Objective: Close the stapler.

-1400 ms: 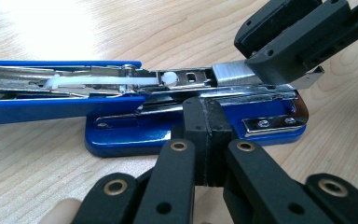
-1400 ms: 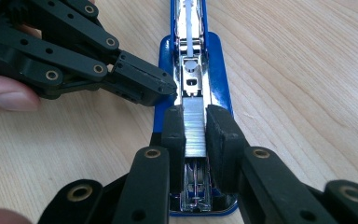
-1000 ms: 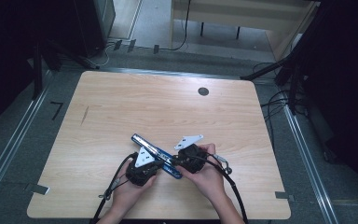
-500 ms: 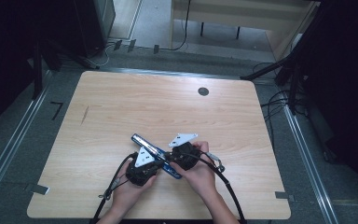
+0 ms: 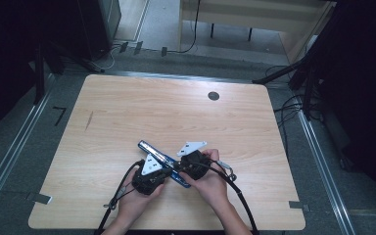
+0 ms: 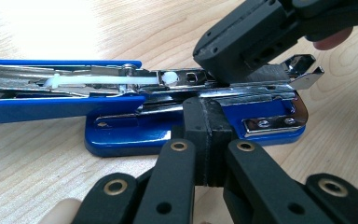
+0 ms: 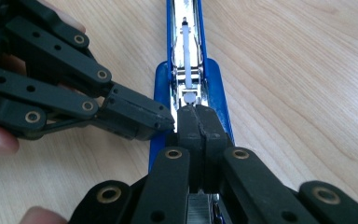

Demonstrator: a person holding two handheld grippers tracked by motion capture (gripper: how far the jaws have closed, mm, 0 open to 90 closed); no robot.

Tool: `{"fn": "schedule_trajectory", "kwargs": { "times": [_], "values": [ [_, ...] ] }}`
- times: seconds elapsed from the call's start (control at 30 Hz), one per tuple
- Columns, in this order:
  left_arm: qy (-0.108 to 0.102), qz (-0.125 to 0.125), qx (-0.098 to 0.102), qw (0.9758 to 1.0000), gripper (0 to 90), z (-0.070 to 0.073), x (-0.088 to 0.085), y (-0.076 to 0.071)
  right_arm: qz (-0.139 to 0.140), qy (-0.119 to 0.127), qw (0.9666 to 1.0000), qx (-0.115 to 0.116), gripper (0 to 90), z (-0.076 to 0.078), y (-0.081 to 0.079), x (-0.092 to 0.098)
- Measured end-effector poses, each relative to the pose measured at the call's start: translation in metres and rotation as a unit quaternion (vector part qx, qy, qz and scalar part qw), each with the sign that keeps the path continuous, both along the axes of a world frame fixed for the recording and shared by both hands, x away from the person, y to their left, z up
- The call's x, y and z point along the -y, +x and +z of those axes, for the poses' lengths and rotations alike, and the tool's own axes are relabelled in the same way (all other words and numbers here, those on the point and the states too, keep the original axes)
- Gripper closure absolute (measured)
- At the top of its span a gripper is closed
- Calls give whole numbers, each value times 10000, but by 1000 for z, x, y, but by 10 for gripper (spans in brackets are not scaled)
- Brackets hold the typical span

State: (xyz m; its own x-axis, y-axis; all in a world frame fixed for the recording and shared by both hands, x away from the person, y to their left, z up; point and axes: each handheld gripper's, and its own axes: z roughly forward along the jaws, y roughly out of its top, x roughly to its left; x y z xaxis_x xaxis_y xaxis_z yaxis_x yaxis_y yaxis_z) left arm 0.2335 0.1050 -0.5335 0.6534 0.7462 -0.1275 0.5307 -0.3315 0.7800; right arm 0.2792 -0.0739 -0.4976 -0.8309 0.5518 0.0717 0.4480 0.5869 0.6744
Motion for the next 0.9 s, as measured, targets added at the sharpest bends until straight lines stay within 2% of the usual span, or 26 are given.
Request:
{"fn": "schedule_trajectory", "kwargs": {
  "times": [0.3, 0.9],
  "values": [
    [0, 1, 0, 10000, 900, 0, 0, 0, -5, -47, 10000, -26, 900, 1, -3, 4],
    [-5, 0, 1, 10000, 900, 0, 0, 0, -39, 25, 10000, -40, 900, -1, -7, 11]
  ]
}}
